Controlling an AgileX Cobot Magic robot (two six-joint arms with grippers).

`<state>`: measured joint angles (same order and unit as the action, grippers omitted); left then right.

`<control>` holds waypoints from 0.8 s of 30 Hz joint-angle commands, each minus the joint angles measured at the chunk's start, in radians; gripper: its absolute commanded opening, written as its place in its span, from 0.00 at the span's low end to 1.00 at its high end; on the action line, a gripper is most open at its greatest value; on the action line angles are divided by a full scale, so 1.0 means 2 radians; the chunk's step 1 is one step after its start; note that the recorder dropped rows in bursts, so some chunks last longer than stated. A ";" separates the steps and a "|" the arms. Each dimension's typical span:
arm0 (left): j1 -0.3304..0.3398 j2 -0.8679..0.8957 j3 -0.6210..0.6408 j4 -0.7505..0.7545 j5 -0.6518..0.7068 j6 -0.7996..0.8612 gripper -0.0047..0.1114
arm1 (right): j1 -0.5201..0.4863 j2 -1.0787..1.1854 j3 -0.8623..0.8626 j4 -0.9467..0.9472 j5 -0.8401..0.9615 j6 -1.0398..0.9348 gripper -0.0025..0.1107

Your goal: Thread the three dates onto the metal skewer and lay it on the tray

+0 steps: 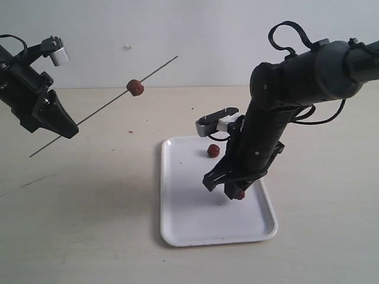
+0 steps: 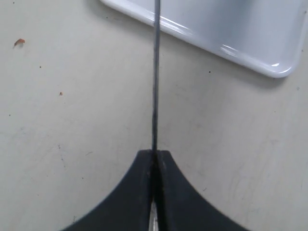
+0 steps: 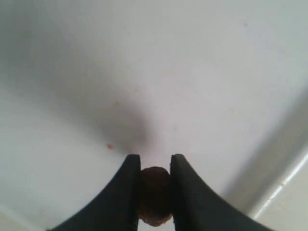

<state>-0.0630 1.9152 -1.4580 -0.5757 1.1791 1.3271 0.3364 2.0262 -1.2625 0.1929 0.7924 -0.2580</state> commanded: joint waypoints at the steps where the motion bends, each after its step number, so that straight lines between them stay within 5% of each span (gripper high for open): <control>1: 0.002 -0.001 0.002 -0.009 -0.002 0.002 0.04 | 0.001 -0.006 0.000 0.029 -0.010 -0.001 0.05; 24: 0.002 -0.001 0.002 -0.015 -0.002 0.002 0.04 | 0.001 0.016 0.000 0.039 -0.066 -0.005 0.47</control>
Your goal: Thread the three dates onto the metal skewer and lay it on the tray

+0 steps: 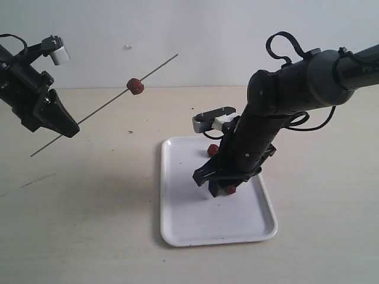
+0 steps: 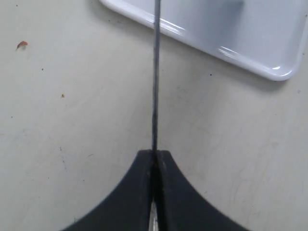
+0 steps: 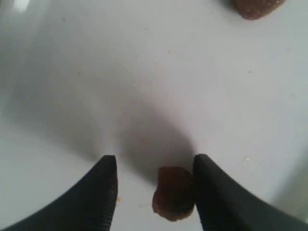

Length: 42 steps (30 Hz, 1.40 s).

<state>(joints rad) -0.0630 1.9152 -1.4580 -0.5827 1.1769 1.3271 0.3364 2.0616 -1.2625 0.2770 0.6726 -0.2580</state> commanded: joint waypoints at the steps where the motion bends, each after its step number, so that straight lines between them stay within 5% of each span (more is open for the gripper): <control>1: 0.002 -0.001 0.002 -0.012 -0.001 0.002 0.04 | 0.001 -0.001 0.000 -0.003 -0.006 -0.012 0.47; 15: 0.002 -0.001 0.002 -0.012 0.002 0.002 0.04 | 0.001 -0.021 -0.022 -0.015 0.040 -0.105 0.48; 21: 0.002 -0.001 0.002 -0.012 0.002 0.002 0.04 | 0.000 -0.027 -0.042 -0.014 0.064 0.087 0.48; 42: 0.002 -0.001 0.002 -0.012 0.014 0.000 0.04 | 0.000 -0.026 -0.071 -0.013 0.099 0.134 0.48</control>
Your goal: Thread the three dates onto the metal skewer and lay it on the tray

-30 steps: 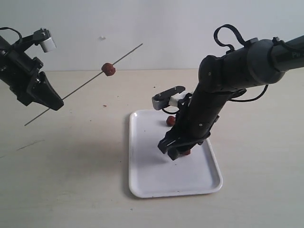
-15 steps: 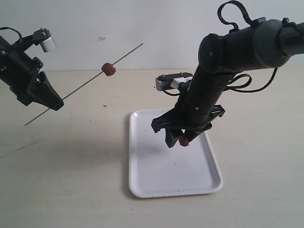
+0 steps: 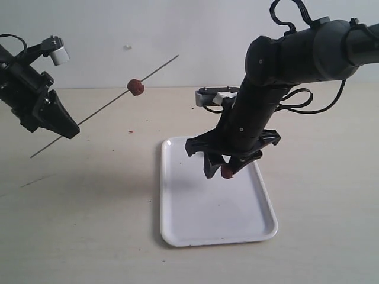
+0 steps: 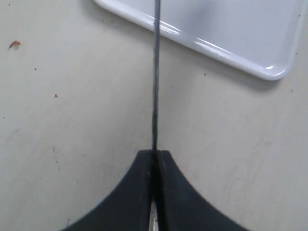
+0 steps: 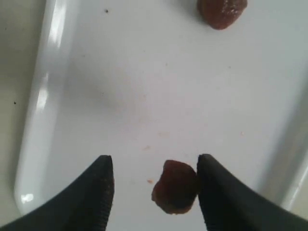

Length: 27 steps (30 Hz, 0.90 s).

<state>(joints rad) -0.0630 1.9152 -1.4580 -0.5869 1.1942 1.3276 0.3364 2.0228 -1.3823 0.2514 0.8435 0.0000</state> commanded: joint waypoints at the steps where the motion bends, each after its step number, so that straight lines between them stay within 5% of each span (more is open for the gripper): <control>1: 0.002 -0.001 0.002 -0.010 0.006 -0.001 0.04 | 0.000 -0.009 -0.012 0.000 0.014 0.005 0.48; 17: 0.002 -0.001 0.002 -0.010 0.013 -0.001 0.04 | 0.000 -0.015 -0.012 -0.022 0.020 0.010 0.48; 27: 0.002 -0.001 0.002 -0.011 0.012 -0.001 0.04 | -0.004 -0.015 -0.022 -0.217 0.089 -0.108 0.48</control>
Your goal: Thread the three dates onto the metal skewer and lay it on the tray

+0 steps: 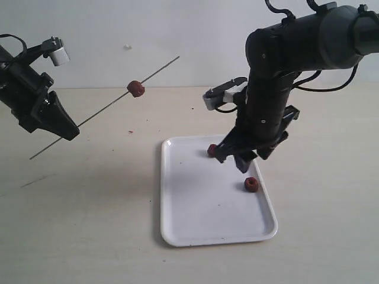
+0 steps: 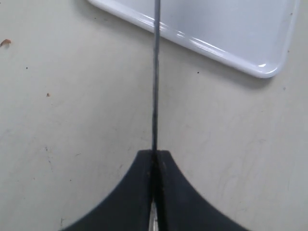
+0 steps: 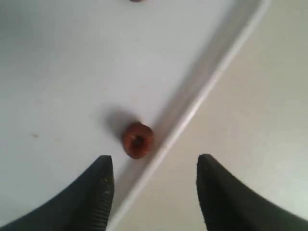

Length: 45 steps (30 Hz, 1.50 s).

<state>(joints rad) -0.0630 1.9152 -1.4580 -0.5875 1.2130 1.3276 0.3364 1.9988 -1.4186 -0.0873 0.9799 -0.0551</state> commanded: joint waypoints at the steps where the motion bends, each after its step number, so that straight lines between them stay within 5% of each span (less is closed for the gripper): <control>1: 0.002 -0.001 0.002 -0.011 0.003 -0.001 0.04 | -0.005 -0.002 -0.004 -0.047 0.022 -0.107 0.48; 5: 0.002 -0.001 0.002 -0.011 0.003 0.000 0.04 | -0.005 0.012 -0.004 -0.028 0.062 -0.322 0.48; 15: 0.002 -0.001 0.002 -0.011 0.004 0.000 0.04 | -0.006 0.025 0.003 0.053 0.021 -0.447 0.48; 45: 0.002 -0.001 0.002 -0.013 -0.008 0.001 0.04 | -0.007 0.068 0.003 -0.002 -0.017 -0.456 0.48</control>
<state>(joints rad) -0.0630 1.9152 -1.4580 -0.5979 1.1993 1.3276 0.3296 2.1331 -1.4126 -0.0671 0.9508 -0.9810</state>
